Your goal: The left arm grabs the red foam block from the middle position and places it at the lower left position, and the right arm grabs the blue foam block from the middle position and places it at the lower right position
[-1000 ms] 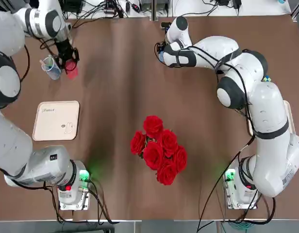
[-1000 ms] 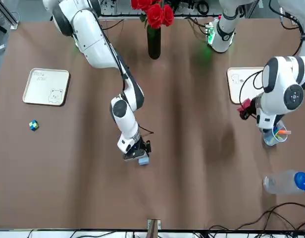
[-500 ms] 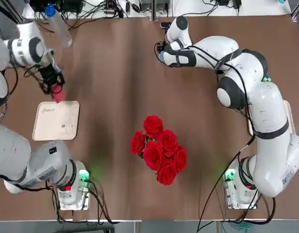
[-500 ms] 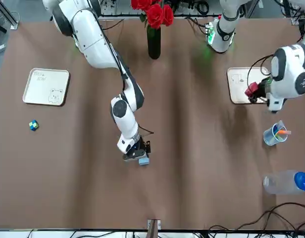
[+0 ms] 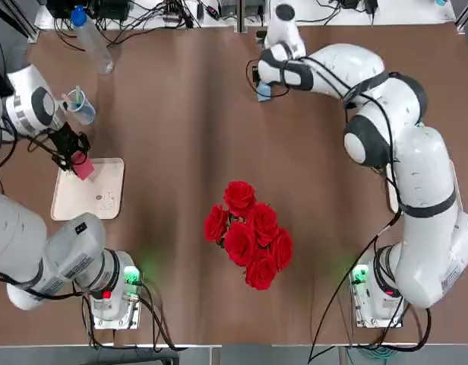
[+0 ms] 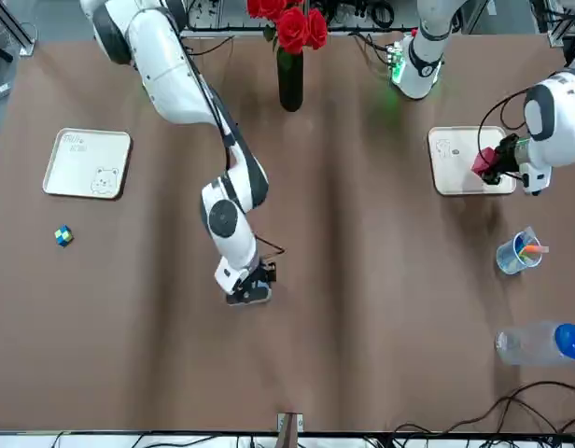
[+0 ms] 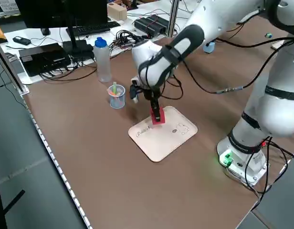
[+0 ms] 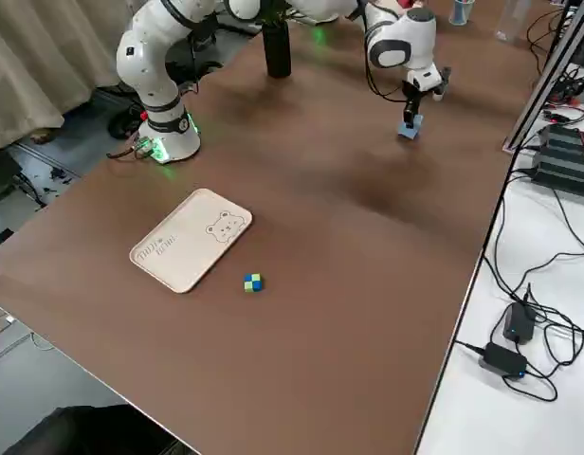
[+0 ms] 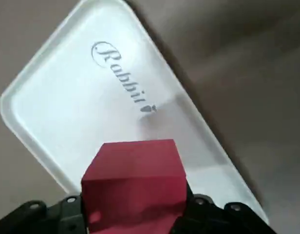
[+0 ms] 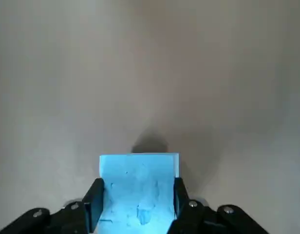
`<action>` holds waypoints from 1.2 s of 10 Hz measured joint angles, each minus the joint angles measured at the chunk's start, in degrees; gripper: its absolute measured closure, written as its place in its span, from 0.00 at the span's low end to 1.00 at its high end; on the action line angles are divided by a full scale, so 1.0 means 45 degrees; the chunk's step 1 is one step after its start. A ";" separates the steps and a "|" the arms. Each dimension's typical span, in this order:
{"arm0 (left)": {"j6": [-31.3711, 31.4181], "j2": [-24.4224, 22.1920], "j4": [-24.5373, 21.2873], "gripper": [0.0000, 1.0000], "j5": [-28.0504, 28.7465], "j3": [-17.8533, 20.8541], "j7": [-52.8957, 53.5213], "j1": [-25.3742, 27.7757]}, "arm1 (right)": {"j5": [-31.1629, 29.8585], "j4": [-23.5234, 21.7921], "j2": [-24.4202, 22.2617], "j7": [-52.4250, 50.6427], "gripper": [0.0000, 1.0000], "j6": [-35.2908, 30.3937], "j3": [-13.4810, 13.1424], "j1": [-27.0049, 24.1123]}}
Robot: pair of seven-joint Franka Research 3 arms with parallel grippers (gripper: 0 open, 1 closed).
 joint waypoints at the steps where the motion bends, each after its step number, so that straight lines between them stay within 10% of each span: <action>1: 0.0532 0.0316 -0.0148 0.36 0.0724 -0.0008 -0.0004 0.0482 | -0.0009 0.0118 -0.0478 -0.0007 0.38 -0.0939 -0.0267 -0.0168; 4: 0.1419 0.0875 -0.0090 0.34 0.1452 -0.0031 0.0233 0.1600 | -0.0273 0.0232 -0.2471 -0.0697 0.38 -0.4354 -0.0710 -0.0993; 7: 0.1255 0.0763 0.0084 0.01 0.1471 -0.0173 0.0230 0.1572 | -0.0466 0.0275 -0.4530 -0.1778 0.38 -0.7840 -0.0835 -0.2945; 9: 0.0274 0.0080 0.0252 0.00 0.1475 -0.0438 0.0230 0.1569 | -0.0496 0.0272 -0.5479 -0.3809 0.38 -0.9780 -0.0862 -0.4997; 12: -0.1762 -0.1373 0.1242 0.00 0.1261 -0.2449 0.0174 0.1551 | -0.0665 0.0067 -0.6320 -0.7499 0.38 -1.1457 -0.0942 -0.8151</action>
